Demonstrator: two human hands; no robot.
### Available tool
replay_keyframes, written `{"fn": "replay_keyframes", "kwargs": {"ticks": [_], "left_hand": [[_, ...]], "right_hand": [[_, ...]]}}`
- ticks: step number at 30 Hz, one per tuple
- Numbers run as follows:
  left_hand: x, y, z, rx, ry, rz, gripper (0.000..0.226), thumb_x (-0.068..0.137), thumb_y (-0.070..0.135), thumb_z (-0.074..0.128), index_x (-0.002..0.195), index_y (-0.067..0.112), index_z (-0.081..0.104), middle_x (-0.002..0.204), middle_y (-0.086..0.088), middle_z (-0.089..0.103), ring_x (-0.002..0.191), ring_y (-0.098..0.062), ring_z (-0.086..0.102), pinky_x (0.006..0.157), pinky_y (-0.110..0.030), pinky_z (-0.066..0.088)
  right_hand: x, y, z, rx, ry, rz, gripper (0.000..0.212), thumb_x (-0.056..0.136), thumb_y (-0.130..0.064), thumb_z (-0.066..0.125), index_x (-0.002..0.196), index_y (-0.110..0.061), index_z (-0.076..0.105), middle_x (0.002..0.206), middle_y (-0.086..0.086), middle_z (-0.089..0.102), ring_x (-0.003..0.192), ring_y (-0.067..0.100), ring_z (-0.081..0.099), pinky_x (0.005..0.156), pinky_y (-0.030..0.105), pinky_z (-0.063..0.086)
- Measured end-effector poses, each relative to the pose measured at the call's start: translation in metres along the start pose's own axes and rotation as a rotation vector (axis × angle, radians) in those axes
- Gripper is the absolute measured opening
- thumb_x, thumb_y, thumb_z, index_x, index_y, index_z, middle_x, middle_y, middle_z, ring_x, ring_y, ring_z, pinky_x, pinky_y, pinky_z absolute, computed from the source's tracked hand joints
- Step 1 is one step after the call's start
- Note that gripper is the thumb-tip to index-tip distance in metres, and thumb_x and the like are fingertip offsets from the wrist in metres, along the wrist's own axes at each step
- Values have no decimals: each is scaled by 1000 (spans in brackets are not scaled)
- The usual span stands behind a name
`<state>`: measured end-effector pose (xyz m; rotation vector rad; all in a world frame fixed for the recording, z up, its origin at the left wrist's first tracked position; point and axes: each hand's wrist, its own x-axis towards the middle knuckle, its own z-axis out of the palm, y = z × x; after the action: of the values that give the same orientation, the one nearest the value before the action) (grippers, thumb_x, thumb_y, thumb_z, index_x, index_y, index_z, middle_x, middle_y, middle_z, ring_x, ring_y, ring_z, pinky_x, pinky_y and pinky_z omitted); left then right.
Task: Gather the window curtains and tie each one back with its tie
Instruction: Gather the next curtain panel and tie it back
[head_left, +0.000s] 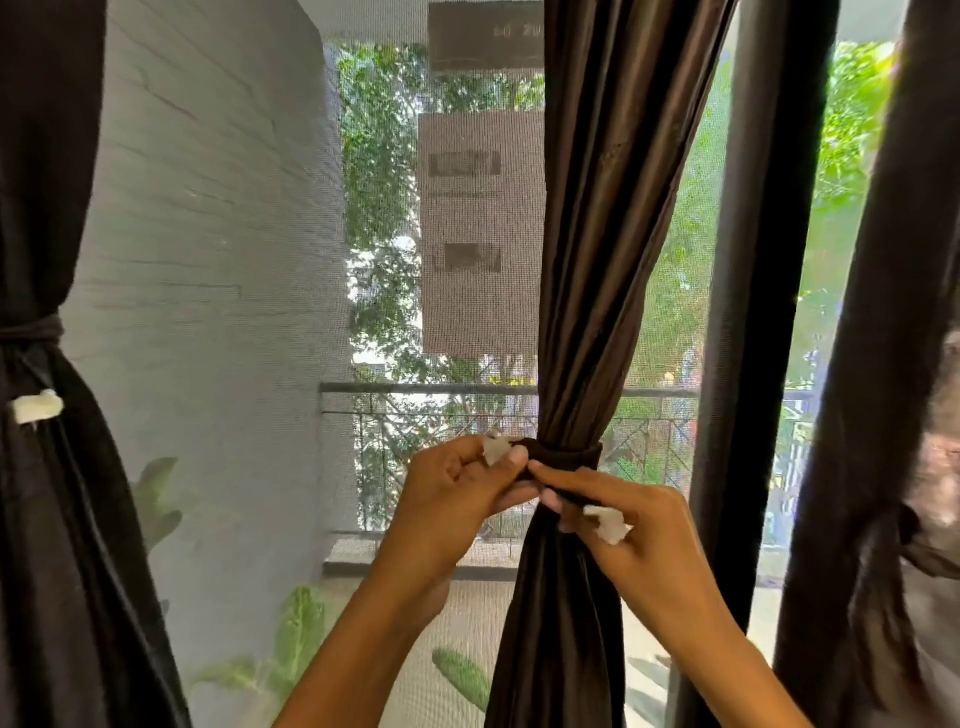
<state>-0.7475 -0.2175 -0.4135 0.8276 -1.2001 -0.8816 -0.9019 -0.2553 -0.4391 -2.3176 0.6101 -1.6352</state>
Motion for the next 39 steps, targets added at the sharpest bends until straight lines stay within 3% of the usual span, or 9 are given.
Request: {"fn": "replay_keyframes", "kwargs": {"ticks": [4,7,14,17,21,26,29,33,39], "left_hand": [[-1,-8,7,152,163,164,10,81,5,70,86,13,74,79,-4,75,77,-15,72,66,-18,55],[-6,-10,17,409,242,426,9,78,11,75,84,18,75,79,6,71,77,-6,66,62,-18,53],[-15,-11,23,838,200,899,21,81,-3,64,99,8,66,94,1,63,91,-13,58,71,-28,50],[-17,-12,26,952,197,917,20,81,-3,58,100,5,64,93,-6,61,85,-12,54,66,-25,45],[-16,-14,31,1036,227,879,16,85,3,58,100,2,63,93,-11,62,81,-23,59,60,-37,48],[-12,-18,35,1058,241,850,13,90,6,59,101,0,63,93,-13,63,87,-28,58,63,-45,48],[-11,-21,37,1019,224,841,15,90,8,57,102,0,62,96,-13,63,92,-29,58,68,-45,48],[-12,-23,39,964,231,875,12,89,8,58,98,2,62,99,-9,64,96,-25,55,74,-42,48],[-8,-24,38,901,182,807,14,94,17,51,96,6,60,103,-3,62,99,-21,51,81,-40,43]], "right_hand": [[-3,7,-4,12,46,-90,33,81,0,69,108,-18,71,100,-12,73,94,-2,67,82,17,53],[-6,7,-4,-186,292,-209,21,77,-4,74,98,-5,70,95,-12,68,88,-15,61,76,4,46],[-6,1,-17,-329,336,-394,15,86,-2,66,100,-3,71,103,7,55,103,9,55,87,20,44],[-3,-3,-21,-288,310,-394,14,95,-11,57,99,-2,67,108,6,63,104,18,61,85,37,51],[6,-11,-20,-262,397,-238,6,93,-8,57,96,-4,61,89,-20,60,86,-12,59,73,7,45],[15,-13,-8,-122,606,-117,31,84,-10,72,89,-14,42,74,-18,54,62,-4,60,56,6,42],[12,-8,-4,-241,657,-142,25,82,-11,75,80,-7,50,71,-20,45,63,-11,57,55,10,44],[5,1,-2,-315,566,-185,3,89,-1,65,88,-1,62,85,-8,60,77,6,65,68,17,51],[-10,8,3,-423,228,-130,45,86,1,52,131,-1,54,123,19,52,109,25,53,85,49,47]]}}
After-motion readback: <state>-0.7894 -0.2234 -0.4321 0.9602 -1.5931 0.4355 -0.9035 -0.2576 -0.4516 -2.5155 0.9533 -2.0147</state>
